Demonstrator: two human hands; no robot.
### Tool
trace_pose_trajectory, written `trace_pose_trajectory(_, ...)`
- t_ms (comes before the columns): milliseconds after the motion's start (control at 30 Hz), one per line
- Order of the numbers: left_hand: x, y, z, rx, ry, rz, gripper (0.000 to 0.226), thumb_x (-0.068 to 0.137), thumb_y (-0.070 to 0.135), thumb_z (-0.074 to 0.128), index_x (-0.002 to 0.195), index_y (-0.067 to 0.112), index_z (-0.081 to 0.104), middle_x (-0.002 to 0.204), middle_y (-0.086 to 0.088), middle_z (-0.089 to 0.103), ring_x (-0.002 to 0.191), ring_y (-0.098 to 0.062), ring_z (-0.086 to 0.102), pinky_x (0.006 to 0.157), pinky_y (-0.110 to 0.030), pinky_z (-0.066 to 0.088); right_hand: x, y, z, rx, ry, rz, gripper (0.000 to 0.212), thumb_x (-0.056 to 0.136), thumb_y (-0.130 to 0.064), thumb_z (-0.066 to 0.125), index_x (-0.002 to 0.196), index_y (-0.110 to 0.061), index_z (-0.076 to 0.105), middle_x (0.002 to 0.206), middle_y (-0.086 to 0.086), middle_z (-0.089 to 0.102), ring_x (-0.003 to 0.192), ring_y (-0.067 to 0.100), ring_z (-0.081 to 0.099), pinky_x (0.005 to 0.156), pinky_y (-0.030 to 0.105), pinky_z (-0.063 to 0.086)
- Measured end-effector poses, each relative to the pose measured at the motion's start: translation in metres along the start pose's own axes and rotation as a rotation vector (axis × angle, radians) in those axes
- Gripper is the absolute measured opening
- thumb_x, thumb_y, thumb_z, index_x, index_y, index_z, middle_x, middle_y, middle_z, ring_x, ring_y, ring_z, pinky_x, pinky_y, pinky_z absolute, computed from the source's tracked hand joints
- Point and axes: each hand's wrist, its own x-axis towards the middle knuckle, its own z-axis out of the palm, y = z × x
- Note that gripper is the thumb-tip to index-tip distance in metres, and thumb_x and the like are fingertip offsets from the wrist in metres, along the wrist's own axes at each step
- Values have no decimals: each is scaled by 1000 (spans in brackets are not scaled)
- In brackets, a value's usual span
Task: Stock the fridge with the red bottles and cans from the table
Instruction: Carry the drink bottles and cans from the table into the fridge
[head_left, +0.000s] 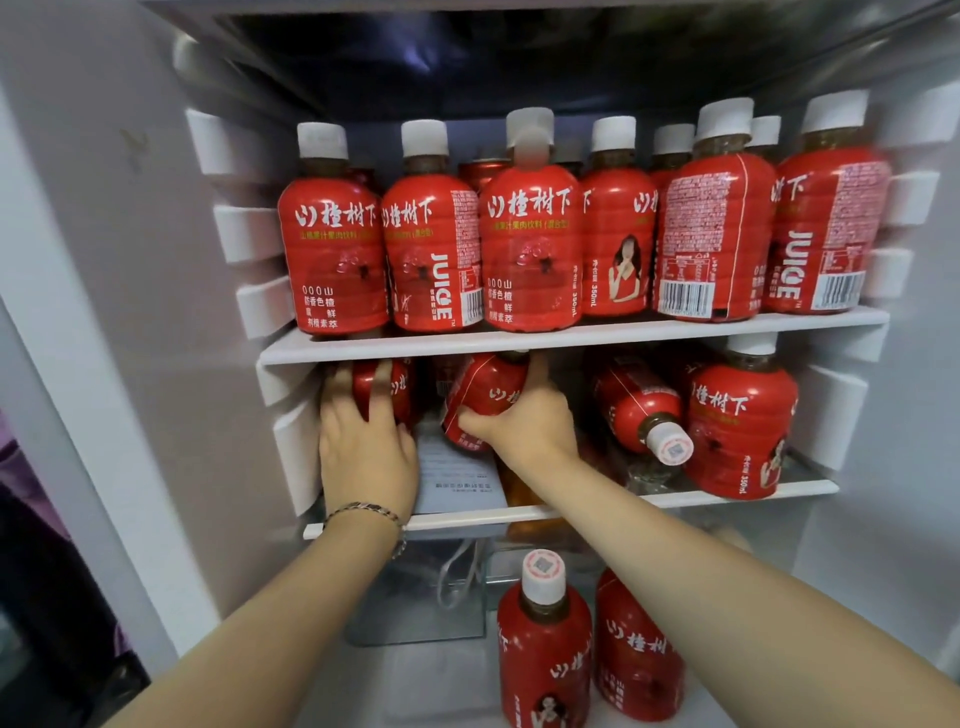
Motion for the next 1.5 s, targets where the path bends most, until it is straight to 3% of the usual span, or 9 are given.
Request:
trace_pose_trajectory(133,-1,1,0,7,6,-1,64,81,4,61,140,13,38,145,-25,26,132,-42,26,106,-49,29,4,3,1,152,-41,33,96,62,-32,85,139,-19,30,134,7,51,124,24,50,105,39,41)
trace_pose_trajectory(233,-1,2,-1,11,0,-10,64,80,4,61,139,11,39,144,-26,27,131,-43,27,105,-50,29,3,-2,2,448,-45,148,98,60,-22,88,138,-19,29,135,3,49,125,20,48,106,36,40)
trace_pose_trajectory(367,0,1,0,5,6,-1,63,78,1,62,137,9,42,141,-28,30,127,-46,31,101,-52,33,1,-9,6,641,-34,191,84,67,-22,84,135,-22,35,132,0,51,122,16,48,97,24,37)
trace_pose_trajectory(533,0,-2,3,7,15,10,63,76,0,65,135,7,44,139,-30,33,125,-49,33,97,-55,37,3,-13,6,510,-14,177,78,64,-31,84,131,-25,44,129,-2,56,121,18,52,102,32,42)
trace_pose_trajectory(700,0,-2,4,14,26,15,64,75,0,65,135,8,45,139,-30,33,124,-48,34,97,-54,38,-6,-15,2,354,27,125,79,67,-38,81,134,-26,41,130,-1,56,121,19,52,96,28,41)
trace_pose_trajectory(1100,-1,1,-1,6,-5,-9,64,79,2,61,139,11,40,144,-26,27,131,-43,28,104,-50,31,3,-33,2,48,-132,51,67,71,-48,74,127,-21,48,127,2,60,115,21,58,89,31,48)
trace_pose_trajectory(1200,0,1,-1,-8,-12,-7,64,80,2,60,140,10,38,144,-25,26,131,-43,27,105,-50,31,-12,-29,-1,-91,-132,-115,78,68,-45,76,133,-21,42,125,5,61,114,25,59,94,34,49)
trace_pose_trajectory(1367,-2,1,-1,-11,-17,-9,64,82,3,58,141,12,36,147,-24,22,134,-41,23,106,-49,30,1,-5,-13,-14,-19,-146,79,69,-45,77,134,-18,41,127,6,59,118,26,55,97,40,47)
trace_pose_trajectory(1500,-2,3,-2,-8,-10,-22,63,84,5,57,142,15,34,149,-20,19,136,-36,20,108,-45,28,12,3,-10,-201,-273,-109,83,87,-57,51,146,-18,8,141,12,43,124,31,49,100,44,45)
